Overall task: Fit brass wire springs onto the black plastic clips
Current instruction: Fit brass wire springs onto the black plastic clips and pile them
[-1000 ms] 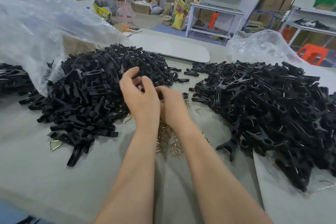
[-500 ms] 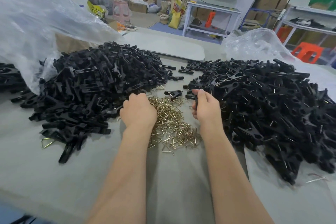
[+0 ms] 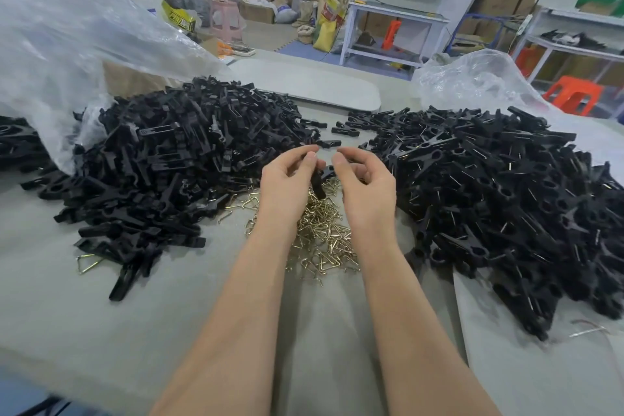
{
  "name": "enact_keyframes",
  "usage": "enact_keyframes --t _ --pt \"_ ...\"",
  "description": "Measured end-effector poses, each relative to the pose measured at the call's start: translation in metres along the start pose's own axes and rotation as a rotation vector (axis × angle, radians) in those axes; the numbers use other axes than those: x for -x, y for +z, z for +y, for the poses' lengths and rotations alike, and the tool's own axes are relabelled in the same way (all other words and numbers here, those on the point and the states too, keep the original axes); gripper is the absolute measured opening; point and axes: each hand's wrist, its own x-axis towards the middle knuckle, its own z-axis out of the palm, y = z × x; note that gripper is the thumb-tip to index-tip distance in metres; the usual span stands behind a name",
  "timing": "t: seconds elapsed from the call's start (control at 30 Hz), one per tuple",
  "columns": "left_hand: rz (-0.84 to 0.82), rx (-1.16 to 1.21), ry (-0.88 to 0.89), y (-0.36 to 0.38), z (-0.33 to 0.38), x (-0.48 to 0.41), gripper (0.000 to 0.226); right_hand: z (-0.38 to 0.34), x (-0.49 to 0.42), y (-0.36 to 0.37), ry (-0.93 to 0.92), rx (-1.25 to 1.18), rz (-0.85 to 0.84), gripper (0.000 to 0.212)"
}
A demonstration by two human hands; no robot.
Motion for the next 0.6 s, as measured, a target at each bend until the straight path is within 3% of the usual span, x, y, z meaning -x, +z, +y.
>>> enact_keyframes --t 0.1,0.27,0.47,0.6 --pt "0.042 0.043 -0.026 0.001 -0.002 -0.001 0.02 0.004 0.003 0.007 -0.085 0.104 -0.007 0.014" --pt "-0.011 0.322 -0.167 0.0 -0.002 -0.003 0.014 0.007 0.004 0.008 -0.102 0.301 -0.106 0.026" --pt "-0.182 0.15 -0.103 0.0 -0.002 -0.003 0.026 0.007 -0.002 0.0 0.043 0.067 -0.008 0.021" --pt "-0.147 -0.027 0.012 -0.001 -0.001 -0.001 0.021 0.006 -0.007 -0.005 0.17 -0.216 -0.035 0.018"
